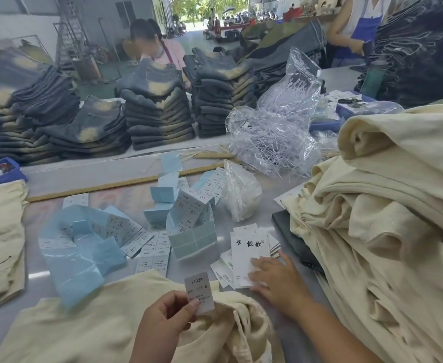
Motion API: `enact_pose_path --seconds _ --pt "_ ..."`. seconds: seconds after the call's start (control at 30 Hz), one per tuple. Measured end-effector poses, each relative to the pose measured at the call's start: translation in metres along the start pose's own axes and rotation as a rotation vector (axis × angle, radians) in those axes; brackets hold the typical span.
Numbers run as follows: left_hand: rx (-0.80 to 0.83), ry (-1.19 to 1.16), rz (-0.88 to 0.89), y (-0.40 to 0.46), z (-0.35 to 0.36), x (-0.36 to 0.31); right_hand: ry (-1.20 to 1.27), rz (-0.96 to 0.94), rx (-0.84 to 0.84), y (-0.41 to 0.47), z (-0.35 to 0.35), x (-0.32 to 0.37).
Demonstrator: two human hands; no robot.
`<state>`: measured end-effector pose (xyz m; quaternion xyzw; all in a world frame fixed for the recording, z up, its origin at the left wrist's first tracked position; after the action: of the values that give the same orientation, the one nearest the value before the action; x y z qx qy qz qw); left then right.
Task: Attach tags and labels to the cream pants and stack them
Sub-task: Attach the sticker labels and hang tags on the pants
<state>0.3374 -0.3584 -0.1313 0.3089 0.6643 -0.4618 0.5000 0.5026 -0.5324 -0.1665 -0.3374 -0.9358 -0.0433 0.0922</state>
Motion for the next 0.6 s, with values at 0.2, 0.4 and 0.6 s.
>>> enact_pose_path --seconds 0.2,0.4,0.6 --pt "0.028 -0.053 -0.033 -0.003 0.002 0.003 0.084 0.075 0.052 0.006 -0.001 -0.011" --pt "0.126 -0.466 -0.066 -0.011 0.018 -0.005 0.973 0.477 -0.614 -0.031 -0.047 -0.015" --pt "0.279 -0.767 -0.003 -0.022 0.021 -0.023 1.727 0.373 -0.464 -0.044 -0.050 0.054"
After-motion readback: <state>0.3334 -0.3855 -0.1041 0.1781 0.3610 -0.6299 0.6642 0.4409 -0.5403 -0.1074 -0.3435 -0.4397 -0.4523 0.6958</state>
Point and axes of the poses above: each hand's wrist, its own y-axis towards the middle knuckle, its own z-axis out of the palm, x = y × z, the point moved 7 cm from there along y, towards the middle knuckle, and after that the axes turned 10 degrees about x, right-handed, at the moved point
